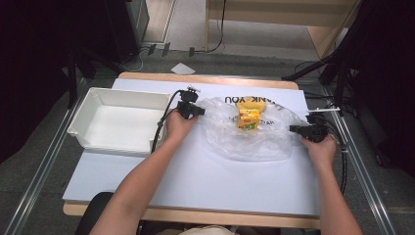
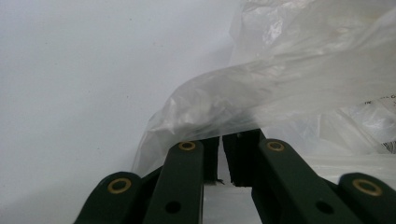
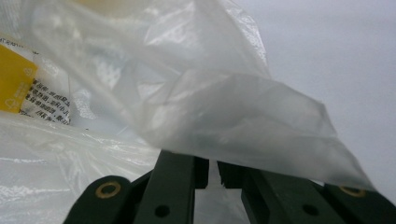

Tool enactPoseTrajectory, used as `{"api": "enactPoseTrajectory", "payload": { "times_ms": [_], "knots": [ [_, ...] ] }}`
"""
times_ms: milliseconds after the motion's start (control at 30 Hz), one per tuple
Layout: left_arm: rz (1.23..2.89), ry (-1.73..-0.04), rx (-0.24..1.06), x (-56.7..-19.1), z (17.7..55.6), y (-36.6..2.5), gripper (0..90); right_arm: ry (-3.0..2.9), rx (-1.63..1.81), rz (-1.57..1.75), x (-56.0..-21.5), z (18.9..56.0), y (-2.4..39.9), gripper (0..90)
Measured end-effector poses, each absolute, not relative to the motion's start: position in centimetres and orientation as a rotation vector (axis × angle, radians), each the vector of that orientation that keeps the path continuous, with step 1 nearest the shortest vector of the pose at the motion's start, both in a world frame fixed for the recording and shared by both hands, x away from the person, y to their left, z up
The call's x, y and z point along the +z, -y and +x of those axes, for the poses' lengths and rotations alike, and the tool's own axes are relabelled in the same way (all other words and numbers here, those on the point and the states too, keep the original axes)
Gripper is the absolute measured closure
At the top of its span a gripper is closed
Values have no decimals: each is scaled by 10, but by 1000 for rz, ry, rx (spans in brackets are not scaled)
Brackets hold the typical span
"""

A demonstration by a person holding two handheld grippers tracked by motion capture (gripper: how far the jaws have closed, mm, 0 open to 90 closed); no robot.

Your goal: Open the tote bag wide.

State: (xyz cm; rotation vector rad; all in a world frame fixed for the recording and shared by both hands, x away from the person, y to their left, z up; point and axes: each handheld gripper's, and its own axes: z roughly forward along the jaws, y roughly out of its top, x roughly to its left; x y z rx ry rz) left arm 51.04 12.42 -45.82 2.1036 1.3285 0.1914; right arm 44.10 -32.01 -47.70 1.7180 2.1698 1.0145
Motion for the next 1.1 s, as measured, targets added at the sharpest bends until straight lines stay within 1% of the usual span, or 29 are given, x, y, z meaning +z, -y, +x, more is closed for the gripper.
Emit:
{"api": "enactPoseTrajectory", "payload": {
  "times_ms": [200, 333, 900, 1100],
  "knots": [
    [2084, -1332, 201, -460, 509, -125, 872, -2143, 1009, 1716, -479, 436, 326, 900],
    [2081, -1336, 199, -460, 510, -126, 895, -2143, 988, 1719, -478, 434, 327, 900],
    [2082, -1347, 223, -460, 509, -125, 900, -2140, 940, 1734, -476, 430, 337, 900],
    [2074, -1351, 213, -460, 509, -126, 900, -2132, 922, 1736, -476, 430, 337, 900]
  ]
}}
